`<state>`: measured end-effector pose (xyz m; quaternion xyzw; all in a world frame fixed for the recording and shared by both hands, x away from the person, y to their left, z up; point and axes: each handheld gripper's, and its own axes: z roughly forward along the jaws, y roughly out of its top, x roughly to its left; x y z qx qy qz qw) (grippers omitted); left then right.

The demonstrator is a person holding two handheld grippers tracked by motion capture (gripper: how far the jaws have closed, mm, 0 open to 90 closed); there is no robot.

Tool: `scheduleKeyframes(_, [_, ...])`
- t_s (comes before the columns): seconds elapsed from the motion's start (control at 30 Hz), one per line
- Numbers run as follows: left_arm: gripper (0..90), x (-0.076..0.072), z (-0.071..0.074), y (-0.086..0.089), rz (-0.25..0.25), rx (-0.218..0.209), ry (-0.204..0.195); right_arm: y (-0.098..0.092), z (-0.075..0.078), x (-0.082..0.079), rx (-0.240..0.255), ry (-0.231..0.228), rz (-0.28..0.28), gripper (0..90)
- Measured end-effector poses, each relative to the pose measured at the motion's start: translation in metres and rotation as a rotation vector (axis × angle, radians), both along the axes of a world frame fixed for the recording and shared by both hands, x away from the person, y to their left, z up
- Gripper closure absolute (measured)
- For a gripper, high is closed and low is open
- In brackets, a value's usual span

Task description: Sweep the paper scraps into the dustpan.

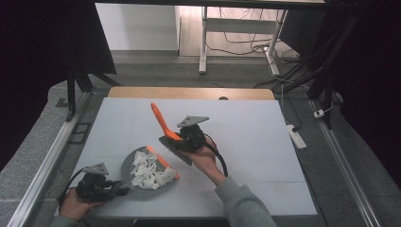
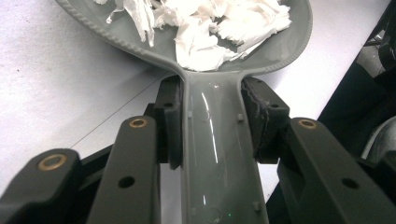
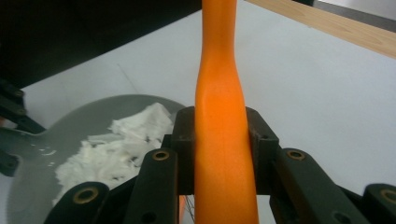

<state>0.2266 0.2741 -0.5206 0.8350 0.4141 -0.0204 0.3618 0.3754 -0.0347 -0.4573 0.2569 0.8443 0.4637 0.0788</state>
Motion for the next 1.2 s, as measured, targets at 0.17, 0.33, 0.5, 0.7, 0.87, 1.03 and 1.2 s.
scheduleKeyframes(0.17, [61.5, 0.000, -0.001, -0.003, -0.010, 0.006, 0.003, -0.012, -0.008, 0.004, -0.027, 0.007, -0.074, 70.3])
scheduleKeyframes(0.33, [61.5, 0.001, 0.000, -0.011, -0.006, 0.005, 0.000, -0.007, -0.026, 0.004, -0.054, 0.055, -0.106, 70.3])
scheduleKeyframes(0.5, [61.6, 0.002, -0.002, -0.017, -0.003, 0.016, 0.009, 0.021, -0.039, -0.012, -0.056, 0.077, -0.068, 70.3])
scheduleKeyframes(0.7, [61.5, 0.002, -0.004, -0.016, 0.003, 0.004, 0.004, 0.041, -0.029, -0.034, -0.021, 0.045, -0.007, 70.3])
scheduleKeyframes(0.87, [61.5, 0.002, -0.005, -0.014, 0.005, -0.019, -0.009, 0.027, -0.017, -0.033, 0.015, 0.026, -0.031, 70.3])
scheduleKeyframes(1.03, [61.5, 0.002, -0.005, -0.015, 0.008, -0.021, -0.014, 0.004, -0.007, -0.027, 0.052, 0.027, -0.066, 70.3])
scheduleKeyframes(1.2, [61.5, 0.003, -0.006, -0.017, 0.007, -0.026, -0.021, -0.008, -0.002, -0.024, 0.070, 0.022, -0.088, 70.3])
